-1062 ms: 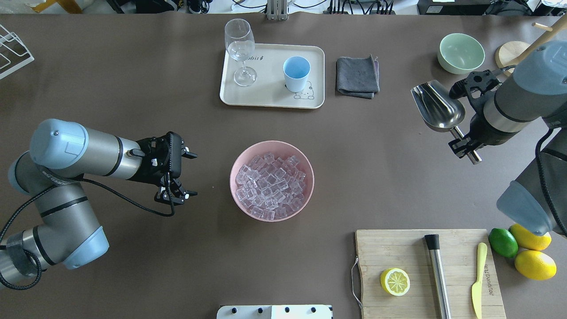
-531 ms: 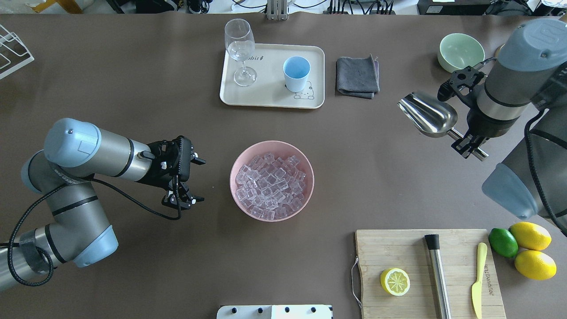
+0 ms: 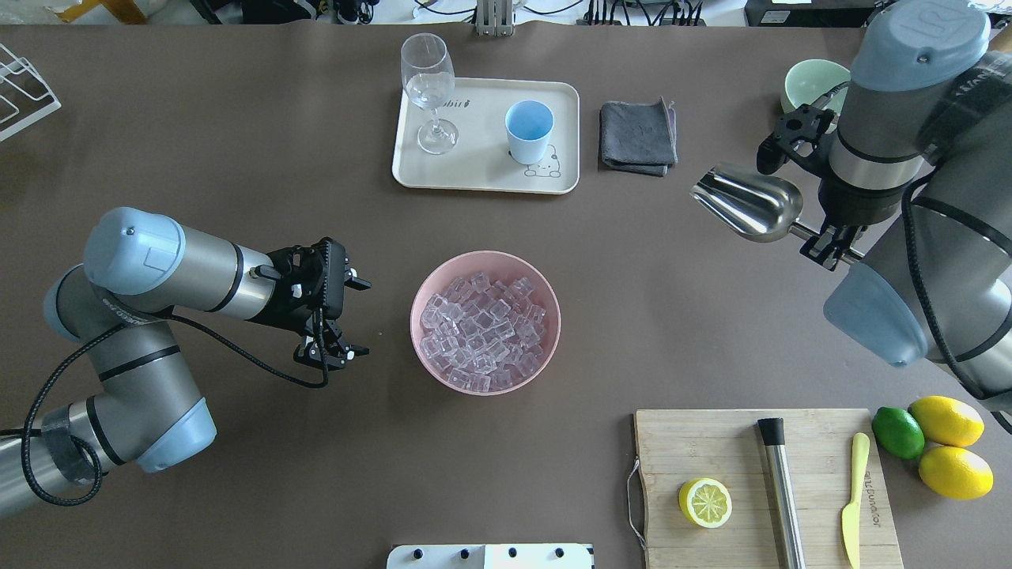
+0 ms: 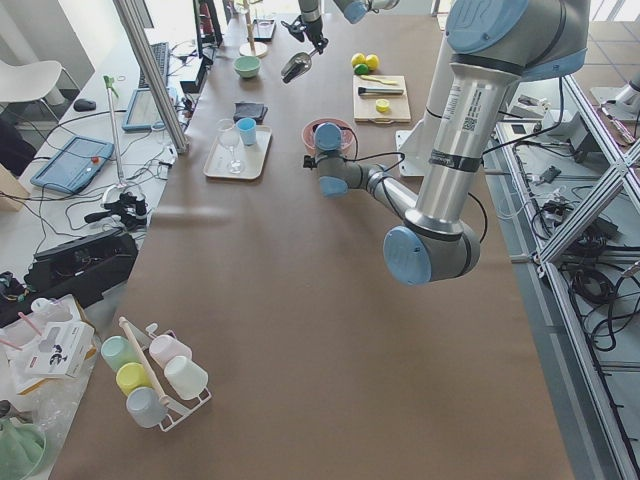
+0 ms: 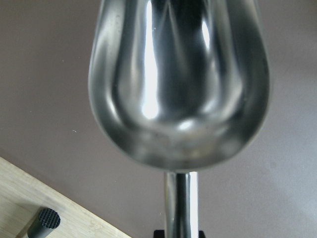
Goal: Put ice in cup with scoop
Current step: 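Lift the scoop with the right gripper and carry it toward the pink bowl, then lower the scoop into the ice cubes with the right gripper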
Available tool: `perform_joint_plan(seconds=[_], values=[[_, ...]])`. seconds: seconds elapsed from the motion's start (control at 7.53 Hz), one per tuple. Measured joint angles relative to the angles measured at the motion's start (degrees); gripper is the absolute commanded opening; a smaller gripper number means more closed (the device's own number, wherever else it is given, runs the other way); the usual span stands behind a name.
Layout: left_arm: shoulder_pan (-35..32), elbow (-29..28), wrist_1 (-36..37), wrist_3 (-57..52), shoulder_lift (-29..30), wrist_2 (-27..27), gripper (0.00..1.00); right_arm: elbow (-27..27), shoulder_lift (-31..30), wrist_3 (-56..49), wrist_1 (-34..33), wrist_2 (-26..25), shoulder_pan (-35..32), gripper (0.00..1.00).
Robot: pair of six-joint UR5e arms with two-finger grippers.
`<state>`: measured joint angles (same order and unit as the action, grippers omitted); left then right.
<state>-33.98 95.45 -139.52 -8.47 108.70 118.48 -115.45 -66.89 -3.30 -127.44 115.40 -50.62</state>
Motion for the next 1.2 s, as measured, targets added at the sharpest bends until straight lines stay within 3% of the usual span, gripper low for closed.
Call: perform_joint_plan(seconds=[0.27,0.66,0.93,1.2], values=[[0.1,-3.2,-3.5,0.0,1.4,-0.8,0.98,-0.2,3.0,-4.0,-3.8,-1.5,0.4,0.00],[0.4,-9.6,-7.8,0.0,5.4,-1.0,0.98,-0.2,11.6,-9.8,-16.6,-6.5,3.3,0.00],[0.8,-10.1,-8.1,0.2,5.9,-1.0,0.99,-0.2,16.0,-9.2,-25.1,-6.0,4.9,0.00],[1.4,-10.1,-8.1,0.4,5.8,-0.4,0.98,0.0,19.2,-7.7,-28.6,-4.5,7.1,0.00]])
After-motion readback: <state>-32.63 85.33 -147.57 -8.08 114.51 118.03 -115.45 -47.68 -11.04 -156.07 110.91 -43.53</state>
